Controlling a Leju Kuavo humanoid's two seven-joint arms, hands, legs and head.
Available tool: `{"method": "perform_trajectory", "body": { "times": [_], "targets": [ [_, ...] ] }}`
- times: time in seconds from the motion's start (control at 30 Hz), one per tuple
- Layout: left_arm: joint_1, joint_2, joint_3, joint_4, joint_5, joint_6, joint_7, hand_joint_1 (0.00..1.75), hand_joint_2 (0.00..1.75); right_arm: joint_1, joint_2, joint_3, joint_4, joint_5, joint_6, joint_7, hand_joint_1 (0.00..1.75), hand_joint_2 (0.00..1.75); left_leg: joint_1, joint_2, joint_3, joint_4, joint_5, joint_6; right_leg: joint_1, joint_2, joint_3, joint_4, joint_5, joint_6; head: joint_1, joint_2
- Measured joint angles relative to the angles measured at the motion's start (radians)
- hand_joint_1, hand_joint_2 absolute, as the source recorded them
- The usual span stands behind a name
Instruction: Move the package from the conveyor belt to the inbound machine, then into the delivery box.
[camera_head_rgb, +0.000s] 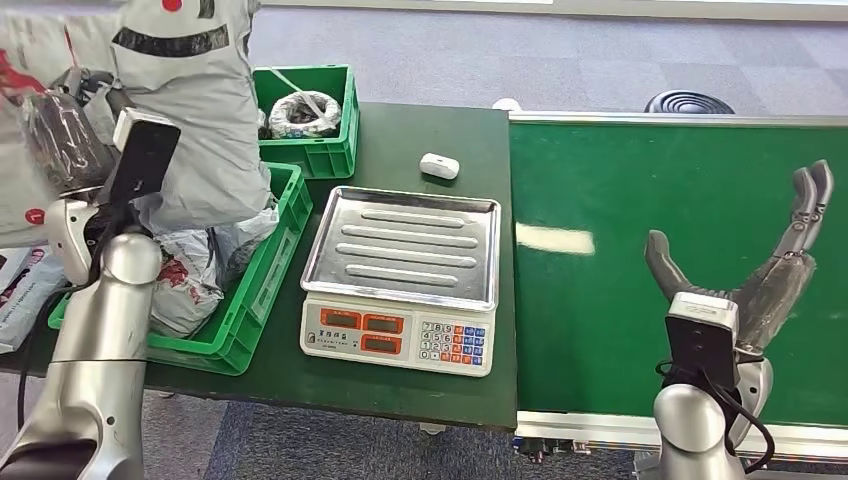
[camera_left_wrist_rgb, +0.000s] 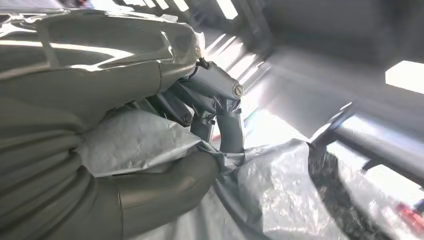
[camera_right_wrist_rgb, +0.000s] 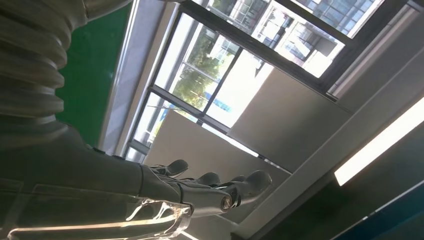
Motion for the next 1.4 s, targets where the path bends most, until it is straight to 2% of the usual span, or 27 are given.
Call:
{"method": "perform_trajectory", "body": {
  "times": [0.1,0.17,0.3,0.4,0.43,0.47,0.57,0.6,0.67,0.73,0.87,1.0,1.13,1.2,1.33,1.4],
  "targets": [
    [-0.022,0.056,0.039,0.177,-0.004,-0.055,0.053,1.56,1.75,0.002,-0.009,-0.012,0.001,-0.014,0.021,0.006,0.0,1.75,0.0,0.002,0.0,0.0,0.0,0.0,0.0,0.0,0.0,0.0,0.0,0.0,0.0,0.0],
    [-0.039,0.091,0.051,0.306,-0.023,-0.123,0.111,1.6,1.75,0.002,-0.015,-0.019,0.002,-0.021,0.028,0.011,0.0,1.75,0.0,0.003,0.0,0.0,0.0,0.0,0.0,0.001,0.0,0.0,0.0,0.0,0.0,0.0],
    [-0.075,0.142,0.062,0.518,-0.044,-0.336,0.193,1.74,1.75,0.003,-0.024,-0.03,0.012,-0.029,0.029,0.018,0.0,1.75,0.0,0.004,0.0,0.0,0.0,0.0,0.0,0.002,0.0,0.0,0.0,0.0,0.0,0.0],
    [-0.101,0.164,0.064,0.613,-0.043,-0.484,0.21,1.72,1.75,0.001,-0.029,-0.038,0.024,-0.035,0.03,0.023,0.0,1.75,-0.001,0.003,0.001,0.0,0.0,0.0,-0.001,0.002,0.001,0.0,0.0,0.0,0.0,0.0],
    [-0.11,0.17,0.066,0.638,-0.039,-0.521,0.21,1.67,1.75,-0.001,-0.03,-0.041,0.03,-0.039,0.032,0.024,0.0,1.75,-0.001,0.003,0.002,-0.001,-0.001,0.0,-0.001,0.002,0.003,0.0,0.0,0.0,0.0,0.0],
    [-0.119,0.176,0.068,0.663,-0.034,-0.554,0.209,1.45,1.75,-0.003,-0.031,-0.046,0.036,-0.043,0.035,0.025,0.0,1.75,-0.001,0.003,0.004,-0.001,-0.001,0.0,-0.001,0.002,0.005,0.0,0.0,0.0,0.0,0.0],
    [-0.135,0.188,0.073,0.713,-0.025,-0.615,0.203,0.21,1.75,-0.01,-0.034,-0.062,0.047,-0.051,0.047,0.028,0.0,1.75,-0.002,0.003,0.011,-0.002,-0.002,0.0,-0.001,0.002,0.011,0.0,-0.001,-0.001,0.0,0.0],
    [-0.138,0.19,0.077,0.722,-0.02,-0.623,0.199,0.0,1.75,-0.013,-0.034,-0.065,0.05,-0.05,0.051,0.029,0.0,1.75,-0.002,0.003,0.013,-0.002,-0.002,0.0,-0.001,0.002,0.012,0.0,-0.001,-0.001,0.0,0.0],
    [-0.139,0.192,0.087,0.734,-0.002,-0.615,0.18,0.0,1.75,-0.018,-0.033,-0.07,0.053,-0.045,0.058,0.033,0.0,1.75,-0.002,0.003,0.016,-0.003,-0.002,-0.001,-0.001,0.002,0.015,0.0,-0.001,-0.001,0.0,0.0],
    [-0.128,0.192,0.105,0.735,0.034,-0.564,0.136,0.0,1.75,-0.018,-0.03,-0.076,0.053,-0.033,0.06,0.037,0.0,1.75,-0.001,0.003,0.017,-0.003,-0.001,-0.001,-0.001,0.002,0.015,0.0,-0.001,-0.001,0.0,0.0],
    [-0.081,0.18,0.17,0.699,0.163,-0.436,0.003,0.0,1.75,-0.003,-0.017,-0.088,0.047,-0.016,0.06,0.039,0.0,1.75,0.0,0.004,0.017,-0.003,0.0,-0.002,0.0,0.004,0.015,0.0,-0.001,-0.001,0.0,0.0],
    [-0.013,0.156,0.236,0.578,0.361,-0.366,-0.122,0.0,1.75,0.004,-0.011,-0.101,0.041,-0.02,0.068,0.036,0.0,1.75,0.0,0.005,0.014,-0.003,0.0,-0.002,0.0,0.004,0.011,0.001,0.0,-0.001,0.0,0.0],
    [0.087,0.133,0.262,0.37,0.548,-0.342,-0.186,0.0,1.75,0.009,-0.006,-0.106,0.038,-0.055,0.108,0.035,0.0,1.75,-0.001,0.005,0.01,-0.003,0.0,-0.002,-0.001,0.005,0.007,0.001,0.0,-0.001,0.0,0.0],
    [0.15,0.116,0.26,0.257,0.605,-0.308,-0.245,0.0,1.75,0.02,-0.002,-0.106,0.035,-0.085,0.132,0.028,0.0,1.75,-0.001,0.005,0.008,-0.003,0.0,-0.002,-0.001,0.005,0.006,0.0,0.0,-0.001,0.0,0.0],
    [0.331,0.068,0.206,-0.031,0.657,-0.203,-0.41,0.0,1.75,0.068,0.004,-0.103,0.029,-0.198,0.223,0.003,0.0,1.75,-0.001,0.005,0.006,-0.003,-0.002,-0.002,-0.001,0.005,0.004,0.0,-0.001,-0.001,0.0,0.0],
    [0.408,0.053,0.172,-0.132,0.658,-0.175,-0.453,0.0,1.75,0.087,0.005,-0.103,0.029,-0.238,0.26,-0.005,0.0,1.75,-0.002,0.005,0.005,-0.003,-0.003,-0.002,-0.001,0.005,0.003,-0.001,-0.001,-0.001,0.0,0.0]
  ]
}}
